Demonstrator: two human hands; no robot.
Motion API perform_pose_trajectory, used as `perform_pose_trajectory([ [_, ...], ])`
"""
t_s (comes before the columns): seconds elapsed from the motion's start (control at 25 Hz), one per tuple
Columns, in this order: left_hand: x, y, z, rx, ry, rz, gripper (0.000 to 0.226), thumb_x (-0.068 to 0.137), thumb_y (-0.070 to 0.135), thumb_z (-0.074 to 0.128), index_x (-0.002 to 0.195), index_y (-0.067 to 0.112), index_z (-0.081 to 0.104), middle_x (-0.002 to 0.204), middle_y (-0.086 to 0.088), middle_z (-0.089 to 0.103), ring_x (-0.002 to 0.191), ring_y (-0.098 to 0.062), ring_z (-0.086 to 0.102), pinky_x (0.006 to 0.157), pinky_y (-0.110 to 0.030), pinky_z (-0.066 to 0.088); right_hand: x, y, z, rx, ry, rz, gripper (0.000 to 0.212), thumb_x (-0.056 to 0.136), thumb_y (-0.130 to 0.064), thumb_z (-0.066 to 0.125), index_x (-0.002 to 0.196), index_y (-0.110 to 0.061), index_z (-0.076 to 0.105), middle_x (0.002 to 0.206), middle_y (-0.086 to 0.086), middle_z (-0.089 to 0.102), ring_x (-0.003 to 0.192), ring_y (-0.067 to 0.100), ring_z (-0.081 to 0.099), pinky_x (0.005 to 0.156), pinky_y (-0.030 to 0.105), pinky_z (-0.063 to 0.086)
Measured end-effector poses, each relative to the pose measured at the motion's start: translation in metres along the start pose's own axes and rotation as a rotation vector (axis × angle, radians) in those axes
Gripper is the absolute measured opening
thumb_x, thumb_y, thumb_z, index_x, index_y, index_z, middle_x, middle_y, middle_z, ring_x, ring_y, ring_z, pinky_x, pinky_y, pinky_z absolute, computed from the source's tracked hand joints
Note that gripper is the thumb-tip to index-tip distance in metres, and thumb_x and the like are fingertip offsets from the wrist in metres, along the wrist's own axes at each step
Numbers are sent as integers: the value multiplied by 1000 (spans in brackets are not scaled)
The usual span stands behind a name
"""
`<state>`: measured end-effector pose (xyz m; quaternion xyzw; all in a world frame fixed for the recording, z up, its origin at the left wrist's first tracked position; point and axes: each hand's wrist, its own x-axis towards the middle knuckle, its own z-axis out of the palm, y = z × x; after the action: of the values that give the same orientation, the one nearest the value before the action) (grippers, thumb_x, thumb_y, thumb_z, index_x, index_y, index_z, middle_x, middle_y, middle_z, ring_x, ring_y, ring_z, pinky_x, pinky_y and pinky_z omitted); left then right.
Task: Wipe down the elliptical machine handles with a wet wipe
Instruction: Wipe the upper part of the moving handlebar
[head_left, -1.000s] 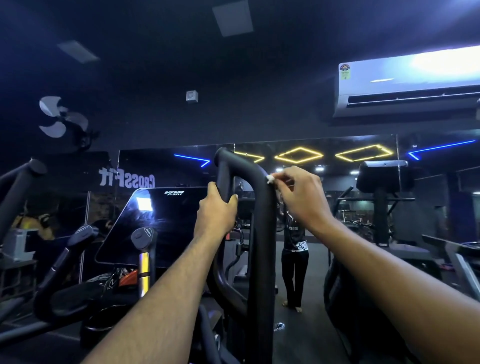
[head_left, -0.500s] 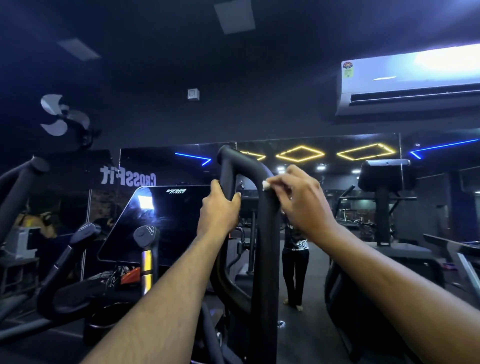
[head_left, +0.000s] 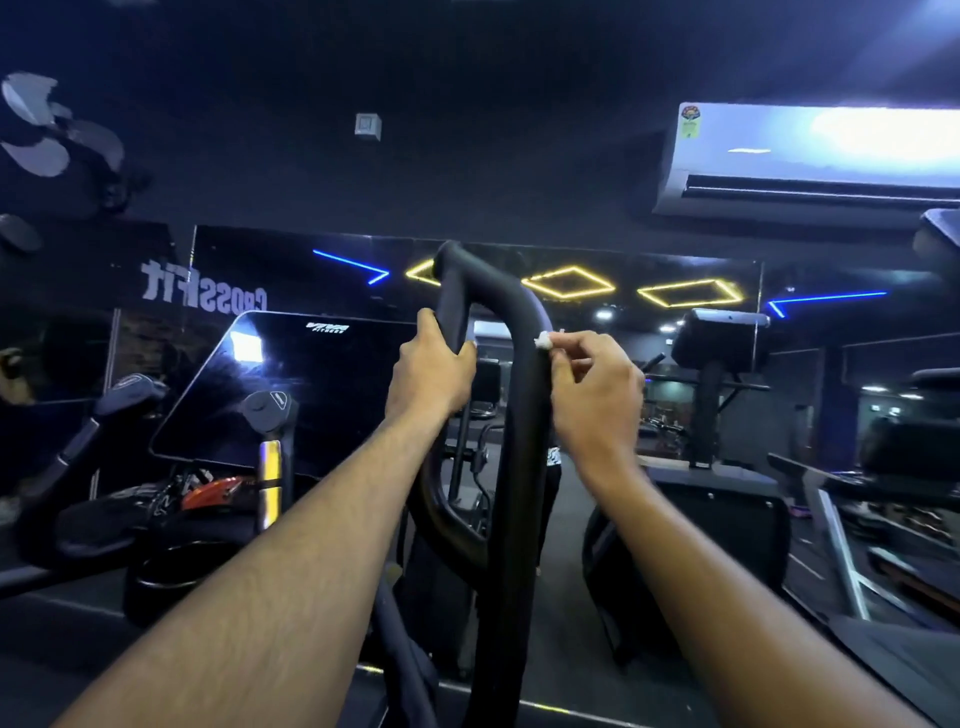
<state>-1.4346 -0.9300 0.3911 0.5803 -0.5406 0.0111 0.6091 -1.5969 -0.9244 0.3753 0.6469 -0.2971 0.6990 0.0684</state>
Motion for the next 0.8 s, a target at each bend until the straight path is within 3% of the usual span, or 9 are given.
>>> perform_pose_trajectory([
  [0.08, -2, 0, -1, -8, -12, 9, 31, 103, 38, 57, 122, 19, 41, 92, 0, 55, 85, -28, 63, 63, -35, 47, -14, 6, -6, -138, -25, -246, 14, 96, -6, 64, 104, -12, 73, 94, -3, 63, 79, 8, 59, 72, 17, 51],
  [0.16, -2, 1, -2, -24, -26, 20, 35, 103, 38, 58, 128, 19, 41, 100, -3, 59, 87, -28, 65, 71, -40, 54, -18, 17, -25, -239, -170, -412, 15, 94, -3, 65, 106, -7, 72, 94, 0, 62, 78, 10, 58, 72, 18, 50],
  [0.24, 1, -2, -2, -41, -34, 24, 36, 103, 38, 58, 127, 20, 39, 103, -5, 62, 86, -27, 67, 75, -43, 60, -6, 17, -39, -278, -254, -414, 15, 94, -3, 66, 106, -8, 73, 93, -1, 63, 76, 5, 58, 72, 20, 52],
  [0.32, 3, -3, -2, -52, -40, 23, 37, 102, 38, 59, 128, 21, 38, 100, -5, 62, 84, -27, 68, 76, -45, 62, 22, 6, -39, -269, -205, -367, 14, 94, -6, 66, 106, -9, 74, 95, 0, 65, 79, 5, 60, 75, 21, 54],
  [0.48, 3, -2, -4, -48, -59, 32, 47, 104, 36, 58, 140, 18, 35, 101, -4, 54, 87, -28, 62, 78, -41, 56, 43, -19, -13, -334, -241, -328, 14, 94, -12, 67, 106, -10, 75, 94, -6, 59, 81, 9, 58, 74, 18, 50],
  [0.56, 2, -2, -5, -49, -60, 25, 47, 104, 36, 58, 141, 18, 35, 106, -5, 55, 89, -28, 59, 76, -41, 52, 22, -18, -12, -443, -280, -413, 12, 92, -9, 69, 102, -9, 75, 91, -6, 53, 79, 11, 51, 73, 17, 40],
  [0.72, 1, -4, -6, -71, -60, 51, 45, 104, 34, 59, 140, 18, 36, 109, -4, 59, 88, -28, 62, 71, -40, 51, 29, -25, -40, -557, -537, -596, 11, 90, -11, 74, 101, -12, 76, 92, -2, 57, 78, 11, 50, 73, 27, 49],
  [0.8, 2, -4, -7, -101, -69, 74, 44, 104, 32, 58, 140, 17, 36, 109, -2, 57, 81, -23, 60, 66, -36, 46, 61, -40, -33, -646, -560, -611, 11, 93, -17, 71, 103, -15, 76, 95, -1, 58, 82, 14, 54, 74, 29, 46],
])
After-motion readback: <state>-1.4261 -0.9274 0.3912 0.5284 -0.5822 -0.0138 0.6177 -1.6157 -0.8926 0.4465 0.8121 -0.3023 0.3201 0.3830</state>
